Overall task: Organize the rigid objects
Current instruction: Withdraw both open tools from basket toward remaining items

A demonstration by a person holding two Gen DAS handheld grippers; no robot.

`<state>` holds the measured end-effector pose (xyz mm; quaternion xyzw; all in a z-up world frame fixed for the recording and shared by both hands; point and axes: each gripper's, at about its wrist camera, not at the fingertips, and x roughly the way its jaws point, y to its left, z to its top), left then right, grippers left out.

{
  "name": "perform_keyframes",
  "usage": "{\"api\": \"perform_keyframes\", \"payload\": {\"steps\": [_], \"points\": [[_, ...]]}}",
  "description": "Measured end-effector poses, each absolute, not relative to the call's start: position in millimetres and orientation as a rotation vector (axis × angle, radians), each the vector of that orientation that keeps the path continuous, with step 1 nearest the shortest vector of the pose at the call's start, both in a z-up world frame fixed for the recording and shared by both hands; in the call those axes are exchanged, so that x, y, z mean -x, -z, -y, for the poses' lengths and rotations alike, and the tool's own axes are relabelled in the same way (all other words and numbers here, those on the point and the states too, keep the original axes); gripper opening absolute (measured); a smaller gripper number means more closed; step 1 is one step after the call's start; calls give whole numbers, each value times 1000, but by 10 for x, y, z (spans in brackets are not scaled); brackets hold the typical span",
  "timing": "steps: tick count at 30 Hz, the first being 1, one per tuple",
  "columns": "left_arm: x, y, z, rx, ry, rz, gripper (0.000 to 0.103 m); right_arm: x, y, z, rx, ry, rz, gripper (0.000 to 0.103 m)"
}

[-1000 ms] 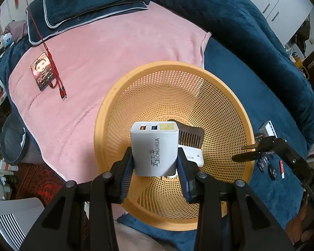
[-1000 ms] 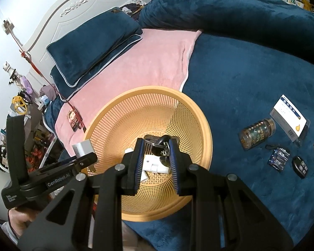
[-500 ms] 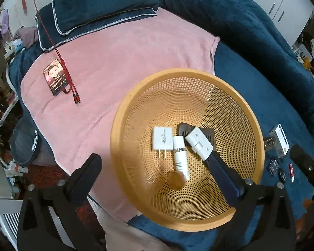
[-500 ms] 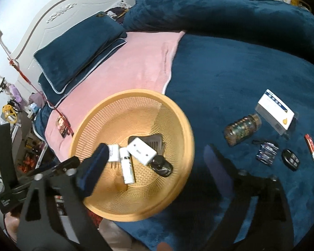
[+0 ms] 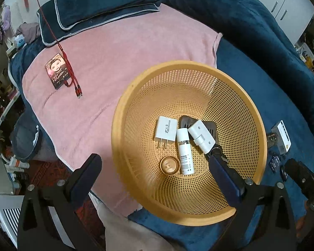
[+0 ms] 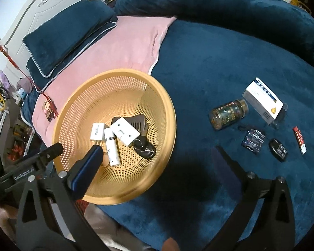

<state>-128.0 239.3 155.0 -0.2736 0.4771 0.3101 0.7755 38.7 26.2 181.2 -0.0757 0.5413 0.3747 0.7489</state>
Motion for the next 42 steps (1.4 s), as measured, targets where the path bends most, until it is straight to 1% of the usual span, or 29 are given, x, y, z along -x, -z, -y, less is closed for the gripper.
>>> {"api": "perform_keyframes", "payload": {"steps": [42], "points": [[1182,-1580,-2276,568,-663,-1052,102,-379,-1821,-182,131,-822,-1203,103]]}}
